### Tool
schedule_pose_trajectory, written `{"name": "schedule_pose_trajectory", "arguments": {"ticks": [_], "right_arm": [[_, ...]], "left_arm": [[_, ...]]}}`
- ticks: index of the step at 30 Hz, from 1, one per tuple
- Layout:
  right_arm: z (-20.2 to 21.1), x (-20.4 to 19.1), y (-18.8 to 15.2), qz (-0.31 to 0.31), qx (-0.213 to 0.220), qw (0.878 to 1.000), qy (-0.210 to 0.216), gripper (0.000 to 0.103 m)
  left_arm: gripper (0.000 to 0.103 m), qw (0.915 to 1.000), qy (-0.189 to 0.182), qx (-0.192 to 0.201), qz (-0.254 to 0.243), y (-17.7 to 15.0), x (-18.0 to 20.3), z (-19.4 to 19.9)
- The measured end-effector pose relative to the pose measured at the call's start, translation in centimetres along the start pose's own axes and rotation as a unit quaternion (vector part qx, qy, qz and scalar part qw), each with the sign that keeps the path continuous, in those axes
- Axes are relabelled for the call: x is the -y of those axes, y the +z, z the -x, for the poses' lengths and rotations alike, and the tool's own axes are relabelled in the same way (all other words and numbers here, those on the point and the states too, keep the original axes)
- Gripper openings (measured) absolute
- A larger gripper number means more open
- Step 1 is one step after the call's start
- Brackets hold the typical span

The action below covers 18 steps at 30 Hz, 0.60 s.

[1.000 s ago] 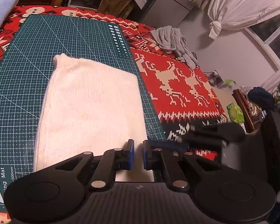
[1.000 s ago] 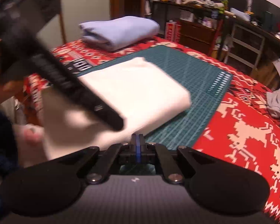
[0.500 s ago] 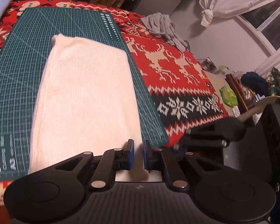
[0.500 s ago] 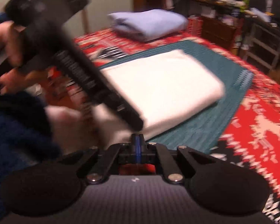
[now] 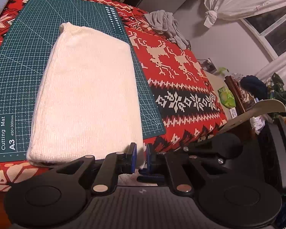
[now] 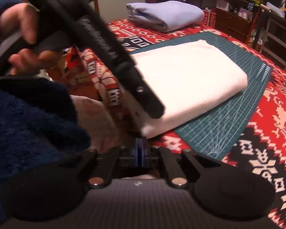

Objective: Fold clothes

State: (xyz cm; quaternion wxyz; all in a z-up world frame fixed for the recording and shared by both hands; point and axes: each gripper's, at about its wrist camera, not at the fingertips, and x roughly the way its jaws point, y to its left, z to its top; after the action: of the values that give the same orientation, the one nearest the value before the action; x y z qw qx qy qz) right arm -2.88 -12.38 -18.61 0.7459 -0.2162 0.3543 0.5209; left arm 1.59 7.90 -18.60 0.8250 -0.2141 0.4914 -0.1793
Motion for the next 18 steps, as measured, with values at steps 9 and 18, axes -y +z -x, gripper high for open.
{"name": "schedule_pose_trajectory", "arguments": {"ticks": [9, 18], "right_arm": [[0.1, -1.6, 0.2, -0.044, 0.007, 0.998, -0.041, 0.02], [-1.2, -2.9, 1.2, -0.074, 0.017, 0.987, -0.138, 0.029]], "left_arm": [[0.009, 0.9995, -0.029, 0.003, 0.015, 0.0, -0.2, 0.9], [0.036, 0.9913, 0.003, 0.112, 0.069, 0.9, -5.4, 7.5]]}}
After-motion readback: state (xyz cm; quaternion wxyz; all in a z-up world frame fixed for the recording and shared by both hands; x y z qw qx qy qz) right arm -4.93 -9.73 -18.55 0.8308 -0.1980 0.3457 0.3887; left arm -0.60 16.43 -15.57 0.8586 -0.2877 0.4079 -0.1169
